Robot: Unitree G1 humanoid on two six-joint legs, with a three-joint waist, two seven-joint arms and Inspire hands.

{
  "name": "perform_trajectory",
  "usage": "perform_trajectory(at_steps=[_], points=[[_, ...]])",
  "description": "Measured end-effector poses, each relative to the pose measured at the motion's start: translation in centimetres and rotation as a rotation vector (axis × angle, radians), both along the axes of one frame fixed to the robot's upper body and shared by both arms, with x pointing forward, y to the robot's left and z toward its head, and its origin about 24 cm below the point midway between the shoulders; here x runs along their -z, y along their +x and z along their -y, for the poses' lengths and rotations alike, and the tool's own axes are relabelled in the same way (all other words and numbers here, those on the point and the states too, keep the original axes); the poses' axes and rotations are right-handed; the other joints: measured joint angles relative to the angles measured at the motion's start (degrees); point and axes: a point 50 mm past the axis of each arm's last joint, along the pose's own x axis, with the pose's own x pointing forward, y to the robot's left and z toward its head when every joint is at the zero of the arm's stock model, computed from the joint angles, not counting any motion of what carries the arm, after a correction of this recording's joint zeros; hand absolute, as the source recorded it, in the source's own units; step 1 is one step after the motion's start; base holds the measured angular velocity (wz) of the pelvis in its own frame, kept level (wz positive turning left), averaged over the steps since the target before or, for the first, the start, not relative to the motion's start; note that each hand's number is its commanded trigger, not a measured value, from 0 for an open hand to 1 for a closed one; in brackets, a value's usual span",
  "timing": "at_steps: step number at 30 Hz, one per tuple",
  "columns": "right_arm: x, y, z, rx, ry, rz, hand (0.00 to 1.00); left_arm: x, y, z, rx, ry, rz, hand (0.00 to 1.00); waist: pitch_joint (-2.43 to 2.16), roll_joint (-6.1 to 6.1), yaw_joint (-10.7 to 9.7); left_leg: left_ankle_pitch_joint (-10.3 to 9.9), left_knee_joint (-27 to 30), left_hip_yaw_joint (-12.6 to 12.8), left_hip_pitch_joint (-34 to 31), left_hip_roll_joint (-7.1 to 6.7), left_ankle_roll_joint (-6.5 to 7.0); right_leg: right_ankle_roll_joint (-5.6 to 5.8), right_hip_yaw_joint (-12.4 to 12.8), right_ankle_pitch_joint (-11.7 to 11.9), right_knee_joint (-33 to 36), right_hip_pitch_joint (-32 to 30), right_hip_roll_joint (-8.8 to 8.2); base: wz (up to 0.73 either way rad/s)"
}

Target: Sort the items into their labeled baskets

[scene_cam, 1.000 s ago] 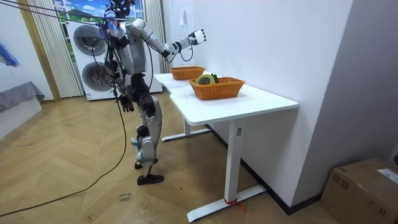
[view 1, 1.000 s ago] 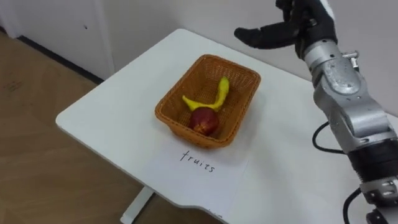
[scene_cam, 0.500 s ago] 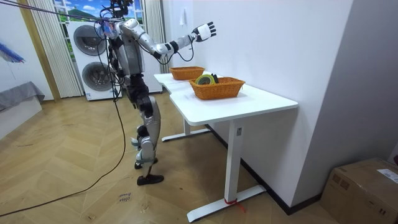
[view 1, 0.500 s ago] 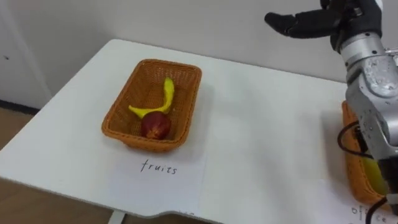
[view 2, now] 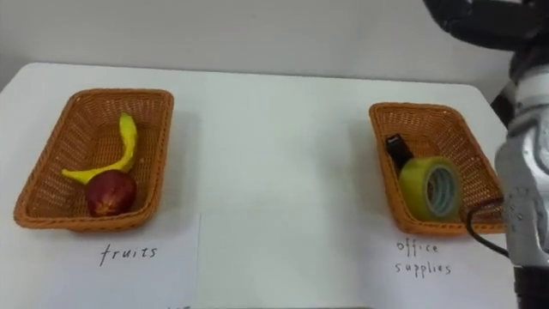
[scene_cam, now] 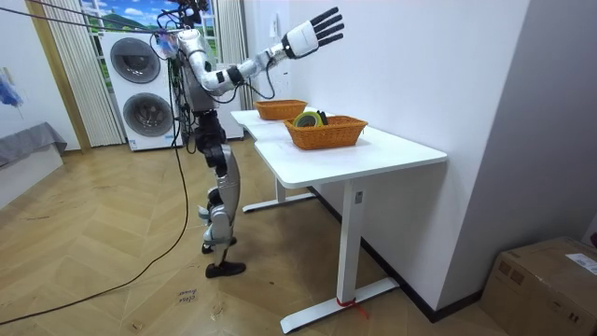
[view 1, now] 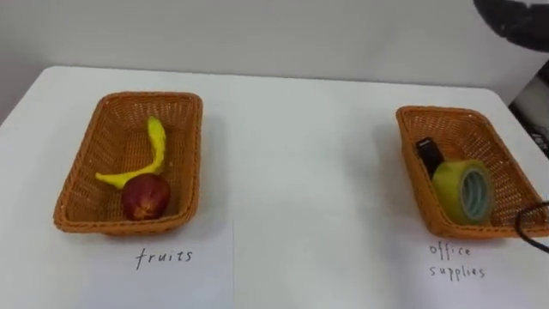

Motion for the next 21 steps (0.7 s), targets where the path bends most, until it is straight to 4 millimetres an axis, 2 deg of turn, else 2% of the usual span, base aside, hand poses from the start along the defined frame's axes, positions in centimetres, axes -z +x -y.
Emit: perform_trajectory(at_steps=[4, 6, 10, 15, 17, 20, 21], points=[[1.7, -3.1, 3.0, 0.221, 0.043, -0.047, 0.0, -0.2, -0.8, -0.6, -0.039, 0.029, -0.008, 0.0, 0.2, 0.56, -2.7, 0.0, -0.3, 0.6, -0.1, -0.04, -0.06, -0.01, 0.8, 0.0, 0.0, -0.4, 0.2, -0.12], [2.2, -4.3, 4.1, 0.31, 0.072, -0.054, 0.0, -0.2, -0.7, -0.6, -0.039, 0.029, -0.005, 0.0, 0.16, 0.82, -3.1, -0.2, -0.3, 1.3, 0.1, -0.01, -0.16, -0.07, 1.8, -0.1, 0.0, -0.4, 0.38, -0.19], [3.7, -6.7, 6.4, 0.503, 0.12, -0.096, 0.0, -0.3, -0.5, -0.9, -0.053, 0.046, 0.011, 0.0, 0.23, 0.53, -4.3, -0.3, -0.1, 2.0, 0.2, 0.07, -0.2, -0.2, 3.4, -0.2, 0.0, -1.2, 0.74, -0.15], [8.2, -10.2, 7.2, 0.681, 0.222, -0.224, 0.0, -0.4, 0.0, -0.9, -0.052, 0.056, 0.029, 0.0, 0.26, -0.42, -5.5, -0.3, -0.1, 2.3, 0.0, 0.11, -0.2, -0.2, 3.4, -0.3, 0.0, -1.4, 0.71, -0.02], [10.7, -11.8, 7.2, 0.778, 0.329, -0.268, 0.0, -0.4, 0.2, -0.8, -0.061, 0.064, 0.04, 0.0, 0.41, -0.16, -5.9, -0.5, 0.0, 2.4, 0.0, 0.09, -0.14, -0.2, 3.4, -0.3, 0.0, -1.5, 0.72, -0.03], [13.7, -14.4, 7.5, 0.916, 0.423, -0.36, 0.0, -0.4, 0.5, -0.7, -0.063, 0.072, 0.058, 0.0, 0.25, -0.02, -5.9, -0.6, -0.1, 2.4, -0.1, 0.05, -0.11, -0.12, 3.4, -0.3, -0.1, -1.5, 0.7, 0.0], [14.1, -15.0, 7.6, 0.943, 0.439, -0.373, 0.0, -0.4, 0.5, -0.8, -0.07, 0.073, 0.06, 0.0, 0.23, 0.13, -5.9, -0.6, -0.1, 2.5, -0.1, 0.05, -0.12, -0.12, 3.4, -0.3, 0.0, -1.5, 0.71, 0.0]])
